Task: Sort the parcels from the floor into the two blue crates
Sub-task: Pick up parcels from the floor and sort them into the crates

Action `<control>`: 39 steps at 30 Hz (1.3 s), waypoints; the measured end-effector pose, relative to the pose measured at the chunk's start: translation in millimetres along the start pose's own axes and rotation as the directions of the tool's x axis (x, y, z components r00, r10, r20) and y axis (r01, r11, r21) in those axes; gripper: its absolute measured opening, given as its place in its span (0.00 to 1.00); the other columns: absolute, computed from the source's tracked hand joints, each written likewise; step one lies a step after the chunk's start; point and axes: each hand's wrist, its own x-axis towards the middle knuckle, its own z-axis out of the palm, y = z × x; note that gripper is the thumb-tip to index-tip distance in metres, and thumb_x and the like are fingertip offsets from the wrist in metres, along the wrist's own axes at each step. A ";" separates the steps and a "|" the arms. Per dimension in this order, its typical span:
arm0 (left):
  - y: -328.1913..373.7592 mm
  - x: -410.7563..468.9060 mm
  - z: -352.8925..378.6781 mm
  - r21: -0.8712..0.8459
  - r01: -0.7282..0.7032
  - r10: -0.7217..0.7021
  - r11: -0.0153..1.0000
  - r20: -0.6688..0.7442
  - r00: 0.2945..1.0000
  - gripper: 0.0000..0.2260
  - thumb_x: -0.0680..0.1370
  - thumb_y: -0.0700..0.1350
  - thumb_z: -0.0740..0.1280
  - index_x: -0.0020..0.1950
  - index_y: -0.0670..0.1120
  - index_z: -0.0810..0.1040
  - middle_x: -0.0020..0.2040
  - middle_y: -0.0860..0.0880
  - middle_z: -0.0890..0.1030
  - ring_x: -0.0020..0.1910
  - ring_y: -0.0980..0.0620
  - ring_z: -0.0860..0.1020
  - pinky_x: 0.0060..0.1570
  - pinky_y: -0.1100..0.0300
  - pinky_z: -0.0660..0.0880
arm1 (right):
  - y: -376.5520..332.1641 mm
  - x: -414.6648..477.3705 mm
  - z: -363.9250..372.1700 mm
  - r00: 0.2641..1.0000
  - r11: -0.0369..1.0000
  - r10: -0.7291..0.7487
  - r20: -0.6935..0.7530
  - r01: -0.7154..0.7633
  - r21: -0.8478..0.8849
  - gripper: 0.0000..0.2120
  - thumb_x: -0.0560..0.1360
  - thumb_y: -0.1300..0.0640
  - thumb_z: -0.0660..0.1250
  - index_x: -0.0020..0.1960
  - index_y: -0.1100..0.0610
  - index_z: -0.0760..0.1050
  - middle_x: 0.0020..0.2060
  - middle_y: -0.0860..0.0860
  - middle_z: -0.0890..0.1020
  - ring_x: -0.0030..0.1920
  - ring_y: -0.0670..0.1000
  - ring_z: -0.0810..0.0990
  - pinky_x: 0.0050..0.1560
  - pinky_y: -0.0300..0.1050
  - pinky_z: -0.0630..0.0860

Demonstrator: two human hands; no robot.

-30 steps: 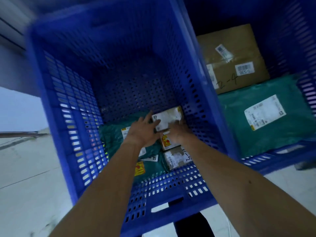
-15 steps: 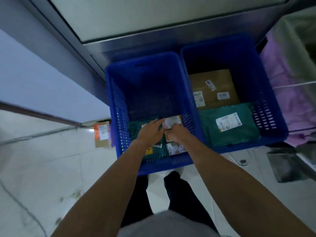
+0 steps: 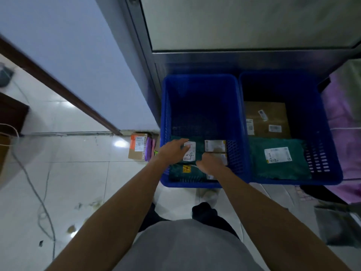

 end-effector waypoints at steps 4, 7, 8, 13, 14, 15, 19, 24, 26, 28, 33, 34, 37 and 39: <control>-51.0 -13.2 -11.2 -0.056 0.011 -0.011 0.998 0.003 1.000 0.23 0.84 0.57 0.55 0.77 0.51 0.67 0.69 0.42 0.75 0.65 0.41 0.75 0.61 0.51 0.71 | -35.2 2.9 21.1 1.000 0.999 0.027 -0.016 -0.027 -0.028 0.08 0.82 0.49 0.58 0.53 0.53 0.64 0.38 0.54 0.67 0.34 0.53 0.70 0.33 0.47 0.67; -105.8 -16.4 -24.1 -0.197 0.039 -0.041 0.980 -0.002 0.999 0.20 0.84 0.57 0.55 0.73 0.50 0.72 0.66 0.43 0.78 0.63 0.41 0.77 0.57 0.53 0.71 | -68.0 13.3 49.0 0.998 0.998 0.046 -0.045 -0.048 -0.030 0.12 0.81 0.48 0.58 0.47 0.56 0.69 0.38 0.53 0.69 0.34 0.52 0.69 0.32 0.46 0.65; -126.7 -15.9 -30.1 -0.249 0.039 -0.042 0.968 -0.008 0.999 0.19 0.84 0.56 0.56 0.69 0.48 0.75 0.64 0.43 0.79 0.63 0.41 0.77 0.56 0.55 0.70 | -82.1 15.3 61.8 0.996 0.998 0.050 -0.077 -0.052 -0.027 0.12 0.81 0.48 0.58 0.50 0.57 0.70 0.39 0.53 0.70 0.36 0.53 0.70 0.32 0.46 0.64; -222.4 -19.1 -51.7 -0.342 0.057 -0.035 0.938 0.070 0.997 0.19 0.85 0.54 0.57 0.70 0.47 0.76 0.65 0.41 0.78 0.65 0.40 0.75 0.60 0.56 0.69 | -142.4 15.0 123.1 0.977 0.993 0.109 -0.186 -0.117 -0.033 0.09 0.83 0.52 0.57 0.49 0.57 0.69 0.43 0.54 0.73 0.41 0.55 0.73 0.38 0.48 0.66; -240.6 -17.2 -52.8 -0.339 0.069 -0.043 0.938 0.085 0.995 0.19 0.84 0.54 0.57 0.70 0.47 0.76 0.66 0.41 0.78 0.65 0.41 0.75 0.61 0.55 0.68 | -150.7 16.7 135.2 0.973 0.991 0.121 -0.197 -0.131 -0.039 0.10 0.83 0.52 0.57 0.52 0.58 0.71 0.45 0.54 0.74 0.43 0.55 0.74 0.40 0.48 0.67; -257.1 -15.7 -53.9 -0.331 0.085 -0.053 0.940 0.104 0.993 0.19 0.84 0.54 0.58 0.69 0.46 0.76 0.66 0.41 0.78 0.66 0.41 0.75 0.63 0.55 0.68 | -159.8 16.4 145.5 0.968 0.989 0.130 -0.215 -0.141 -0.038 0.11 0.82 0.51 0.57 0.55 0.58 0.72 0.48 0.55 0.75 0.46 0.55 0.75 0.42 0.48 0.68; -307.0 -8.3 -58.9 -0.351 0.094 -0.052 0.932 0.128 0.990 0.19 0.83 0.53 0.60 0.59 0.39 0.81 0.59 0.36 0.81 0.61 0.38 0.77 0.62 0.54 0.69 | -195.4 20.5 179.8 0.961 0.988 0.143 -0.236 -0.151 -0.014 0.15 0.82 0.51 0.59 0.63 0.59 0.73 0.59 0.56 0.75 0.54 0.58 0.77 0.50 0.50 0.73; -349.5 9.9 -54.4 -0.320 0.167 -0.106 0.932 0.200 0.974 0.17 0.84 0.52 0.58 0.61 0.42 0.79 0.61 0.39 0.81 0.62 0.40 0.77 0.58 0.56 0.68 | -220.6 53.8 209.8 0.971 0.986 0.163 -0.174 -0.164 0.009 0.14 0.82 0.51 0.57 0.60 0.59 0.73 0.56 0.56 0.76 0.55 0.59 0.77 0.47 0.49 0.69; -359.1 16.1 -52.2 -0.324 0.193 -0.124 0.926 0.222 0.967 0.18 0.84 0.53 0.58 0.65 0.43 0.78 0.63 0.41 0.80 0.64 0.41 0.76 0.60 0.56 0.68 | -229.7 69.7 217.4 0.976 0.984 0.177 -0.124 -0.171 0.053 0.14 0.81 0.50 0.58 0.59 0.59 0.73 0.55 0.56 0.77 0.53 0.57 0.77 0.47 0.49 0.71; -367.3 26.5 -46.2 -0.318 0.219 -0.147 0.922 0.235 0.961 0.18 0.84 0.55 0.57 0.66 0.46 0.77 0.62 0.42 0.80 0.64 0.41 0.76 0.60 0.56 0.69 | -235.5 88.1 223.5 0.979 0.978 0.188 -0.079 -0.179 0.109 0.17 0.81 0.50 0.58 0.63 0.59 0.73 0.58 0.55 0.77 0.55 0.57 0.77 0.53 0.52 0.75; -389.6 85.8 -12.0 -0.378 0.234 -0.146 0.895 0.248 0.958 0.21 0.84 0.57 0.55 0.63 0.44 0.78 0.53 0.41 0.83 0.53 0.44 0.81 0.53 0.55 0.72 | -230.7 159.8 258.8 0.963 0.930 0.269 0.020 -0.265 0.256 0.12 0.79 0.51 0.59 0.54 0.59 0.75 0.48 0.54 0.79 0.51 0.57 0.78 0.46 0.47 0.73; -394.5 102.2 -0.5 -0.388 0.232 -0.144 0.892 0.243 0.959 0.21 0.84 0.58 0.54 0.63 0.45 0.78 0.53 0.42 0.83 0.54 0.44 0.81 0.54 0.54 0.73 | -227.2 178.6 270.4 0.960 0.919 0.279 0.023 -0.274 0.285 0.09 0.78 0.53 0.59 0.46 0.57 0.73 0.41 0.52 0.77 0.46 0.56 0.77 0.39 0.47 0.69; -414.7 154.7 44.8 -0.385 0.211 -0.122 0.899 0.241 0.963 0.22 0.83 0.60 0.54 0.63 0.47 0.78 0.60 0.40 0.81 0.62 0.39 0.77 0.66 0.47 0.72 | -216.5 236.9 302.2 0.953 0.883 0.298 0.052 -0.296 0.365 0.11 0.79 0.53 0.59 0.46 0.59 0.75 0.41 0.54 0.79 0.46 0.58 0.78 0.42 0.48 0.72; -428.7 189.3 78.7 -0.365 0.179 -0.096 0.914 0.235 0.967 0.21 0.83 0.59 0.54 0.61 0.47 0.78 0.60 0.38 0.81 0.61 0.38 0.77 0.65 0.46 0.72 | -205.4 278.4 324.2 0.942 0.844 0.328 0.074 -0.327 0.425 0.14 0.79 0.52 0.59 0.53 0.62 0.77 0.48 0.57 0.82 0.52 0.60 0.80 0.53 0.51 0.76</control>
